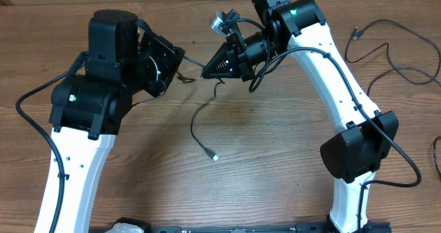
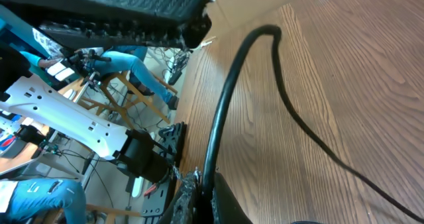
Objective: Untangle cables
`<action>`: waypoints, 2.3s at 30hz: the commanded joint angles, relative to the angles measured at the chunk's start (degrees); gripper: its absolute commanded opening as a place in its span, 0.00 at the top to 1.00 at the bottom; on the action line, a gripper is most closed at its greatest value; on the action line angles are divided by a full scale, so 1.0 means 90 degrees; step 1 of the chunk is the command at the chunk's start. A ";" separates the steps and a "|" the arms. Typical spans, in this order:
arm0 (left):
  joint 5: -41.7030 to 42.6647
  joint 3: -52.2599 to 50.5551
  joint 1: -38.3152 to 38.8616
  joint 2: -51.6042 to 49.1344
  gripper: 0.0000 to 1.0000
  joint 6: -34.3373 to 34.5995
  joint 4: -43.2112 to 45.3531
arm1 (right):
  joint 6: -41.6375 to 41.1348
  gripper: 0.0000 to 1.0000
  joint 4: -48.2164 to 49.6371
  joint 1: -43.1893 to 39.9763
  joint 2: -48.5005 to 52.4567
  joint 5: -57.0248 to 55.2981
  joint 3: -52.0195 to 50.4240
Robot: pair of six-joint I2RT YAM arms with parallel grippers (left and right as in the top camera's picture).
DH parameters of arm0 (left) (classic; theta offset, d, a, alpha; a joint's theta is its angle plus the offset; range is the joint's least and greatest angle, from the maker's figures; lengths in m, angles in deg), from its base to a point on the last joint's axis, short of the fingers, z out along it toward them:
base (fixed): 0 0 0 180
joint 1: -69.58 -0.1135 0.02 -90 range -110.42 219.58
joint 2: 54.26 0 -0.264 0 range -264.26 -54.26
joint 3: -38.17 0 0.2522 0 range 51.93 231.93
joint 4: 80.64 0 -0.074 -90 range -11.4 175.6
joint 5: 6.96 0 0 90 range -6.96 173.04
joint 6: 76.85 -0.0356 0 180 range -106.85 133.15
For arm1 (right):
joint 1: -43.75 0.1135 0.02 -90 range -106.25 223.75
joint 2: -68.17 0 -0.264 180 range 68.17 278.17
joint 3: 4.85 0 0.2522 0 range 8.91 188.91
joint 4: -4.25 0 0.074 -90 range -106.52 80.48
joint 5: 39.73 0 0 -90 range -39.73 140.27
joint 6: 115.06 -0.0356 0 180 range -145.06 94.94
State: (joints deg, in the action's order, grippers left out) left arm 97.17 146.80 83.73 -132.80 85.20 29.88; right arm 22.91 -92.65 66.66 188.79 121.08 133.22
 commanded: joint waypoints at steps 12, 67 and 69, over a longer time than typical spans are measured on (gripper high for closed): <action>-0.0430 0.0136 -0.0032 0.0063 0.00 -0.2217 -0.0998 | -0.3038 0.96 0.0522 -0.0733 -0.0012 -0.2113 -0.0007; -0.0787 0.0000 0.1241 -0.3657 0.00 -0.3580 -0.2254 | -0.4517 0.00 0.0189 -0.8493 -0.0066 -0.2577 -0.0010; -0.0787 0.0000 0.1234 -0.3657 0.00 -0.3580 -0.2254 | -0.4493 0.00 0.0177 -0.8371 -0.0066 -0.2579 -0.0010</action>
State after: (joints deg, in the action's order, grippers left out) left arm 89.85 146.88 94.73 -165.08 53.42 9.55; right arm -17.77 -91.05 -10.69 188.79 96.95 133.22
